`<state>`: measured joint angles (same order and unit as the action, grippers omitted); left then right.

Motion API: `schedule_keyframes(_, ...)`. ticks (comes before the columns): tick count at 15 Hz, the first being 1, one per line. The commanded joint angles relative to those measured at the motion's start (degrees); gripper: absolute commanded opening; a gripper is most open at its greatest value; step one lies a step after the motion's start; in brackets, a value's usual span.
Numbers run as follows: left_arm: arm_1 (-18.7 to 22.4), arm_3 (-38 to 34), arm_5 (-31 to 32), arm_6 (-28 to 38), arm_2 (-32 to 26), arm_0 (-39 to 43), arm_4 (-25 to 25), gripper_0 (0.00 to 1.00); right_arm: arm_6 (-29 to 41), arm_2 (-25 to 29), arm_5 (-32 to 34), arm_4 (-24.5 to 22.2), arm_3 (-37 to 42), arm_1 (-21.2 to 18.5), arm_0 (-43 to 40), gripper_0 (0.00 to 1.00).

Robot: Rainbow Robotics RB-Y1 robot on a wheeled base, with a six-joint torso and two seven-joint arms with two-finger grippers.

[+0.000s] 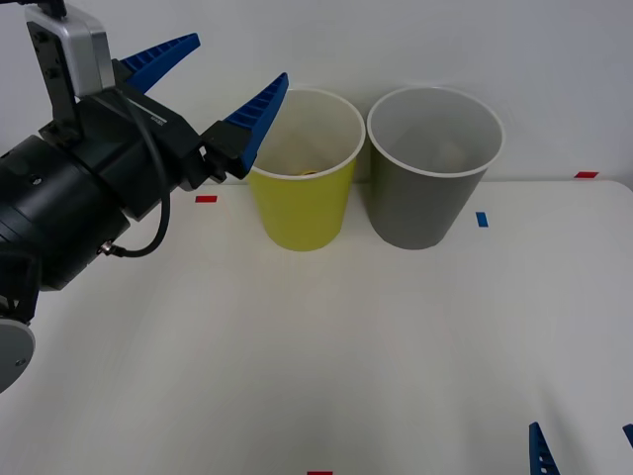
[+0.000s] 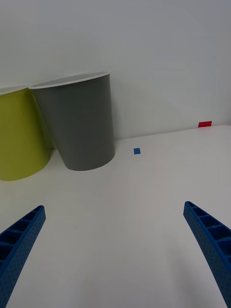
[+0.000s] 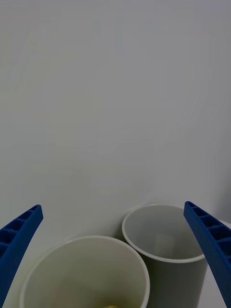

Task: Put cans in the gray bin and PET bottles in the light green bin.

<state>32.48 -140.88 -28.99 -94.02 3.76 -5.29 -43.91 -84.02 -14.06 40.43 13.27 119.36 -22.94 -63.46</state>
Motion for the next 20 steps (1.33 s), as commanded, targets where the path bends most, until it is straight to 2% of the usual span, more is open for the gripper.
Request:
schedule_keyframes(1, 1.44, -4.75, -0.01, -0.2, -1.12, 7.31, -0.21, 1.0, 0.0, 0.0, 0.0, 0.0, 0.0, 0.0, 0.0, 1.0)
schedule_keyframes(4, 1.62, -7.39, 0.08, -0.37, -1.65, 13.55, -0.3, 1.0, 0.0, 0.0, 0.0, 0.0, 0.0, 0.0, 0.0, 1.0)
schedule_keyframes(9, 1.79, -7.83, 5.79, -1.34, -1.74, 21.19, 0.31, 1.0, 0.0, 0.0, 0.0, 0.0, 0.0, 0.0, 0.0, 1.0)
schedule_keyframes(11, 1.97, -7.83, 10.1, -1.78, -0.07, 24.89, 1.63, 1.0, 0.0, 0.0, 0.0, 0.0, 0.0, 0.0, 0.0, 1.0)
schedule_keyframes(16, 1.71, -6.95, 24.51, -0.9, 6.26, 38.07, 19.39, 1.0, 0.0, 0.0, 0.0, 0.0, 0.0, 0.0, 0.0, 1.0)
schedule_keyframes(19, -0.84, -2.47, 31.45, 0.15, 8.37, 42.02, 25.54, 1.0, 0.0, 0.0, 0.0, 0.0, 0.0, 0.0, 0.0, 1.0)
schedule_keyframes(20, -1.02, 0.43, 35.5, 0.59, 9.25, 42.9, 26.77, 1.0, 0.0, 0.0, 0.0, 0.0, 0.0, 0.0, 0.0, 1.0)
